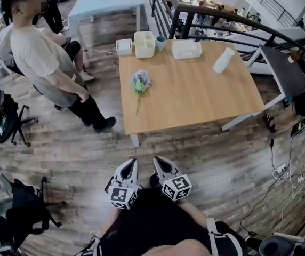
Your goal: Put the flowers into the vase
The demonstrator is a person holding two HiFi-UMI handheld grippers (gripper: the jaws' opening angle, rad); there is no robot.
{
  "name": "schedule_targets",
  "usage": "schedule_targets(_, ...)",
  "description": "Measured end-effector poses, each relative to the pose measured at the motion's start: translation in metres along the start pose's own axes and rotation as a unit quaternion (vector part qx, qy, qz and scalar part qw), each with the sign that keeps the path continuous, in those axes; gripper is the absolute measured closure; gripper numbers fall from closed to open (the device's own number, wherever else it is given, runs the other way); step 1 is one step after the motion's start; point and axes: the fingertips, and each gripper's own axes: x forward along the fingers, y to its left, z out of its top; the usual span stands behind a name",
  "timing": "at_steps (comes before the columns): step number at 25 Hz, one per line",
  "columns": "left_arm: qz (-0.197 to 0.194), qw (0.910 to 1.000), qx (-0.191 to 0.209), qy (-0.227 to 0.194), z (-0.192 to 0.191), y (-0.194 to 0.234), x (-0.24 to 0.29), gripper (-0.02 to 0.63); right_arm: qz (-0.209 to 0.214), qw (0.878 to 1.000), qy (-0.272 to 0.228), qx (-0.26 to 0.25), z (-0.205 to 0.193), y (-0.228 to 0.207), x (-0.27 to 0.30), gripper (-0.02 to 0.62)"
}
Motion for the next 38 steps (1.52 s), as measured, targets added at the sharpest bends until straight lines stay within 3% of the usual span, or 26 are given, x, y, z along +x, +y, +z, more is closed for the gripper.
schedule_targets(3, 0.012, 0.9998, 0.012, -0.006, 0.017, -0.003, 0.038, 0.580, 0.018, 1.000, -0.010, -0.015, 0.026, -0.023, 0.013, 0.578)
schedule_targets(9, 0.009, 0.9999, -0.004, 0.009, 0.028, -0.018, 0.088, 0.580, 0.027, 1.000, -0.008, 0.003, 0.042, -0.066, 0.031, 0.578)
schedule_targets(18, 0.048, 0.9983, 0.001, 0.033, 0.033, 0.006, 0.115, 0.580, 0.048, 0.999, 0.013, 0.019, 0.055, -0.083, 0.066, 0.578)
schedule_targets(24, 0.019, 0.9998, 0.001, 0.004, 0.060, 0.061, 0.172, 0.580, 0.016, 1.000, 0.001, -0.023, 0.094, -0.112, 0.143, 0.578)
schedule_targets(29, 0.018, 0.9992, -0.035, 0.003, 0.069, 0.110, 0.163, 0.580, -0.011, 0.998, 0.036, -0.041, 0.088, -0.103, 0.187, 0.578)
schedule_targets(34, 0.005, 0.9979, -0.064, 0.007, 0.078, 0.158, 0.168, 0.580, -0.050, 0.994, 0.068, -0.069, 0.105, -0.129, 0.248, 0.578)
schedule_targets(38, -0.003, 0.9964, -0.084, 0.014, 0.076, 0.182, 0.178, 0.580, -0.064, 0.987, 0.125, -0.083, 0.099, -0.162, 0.306, 0.578)
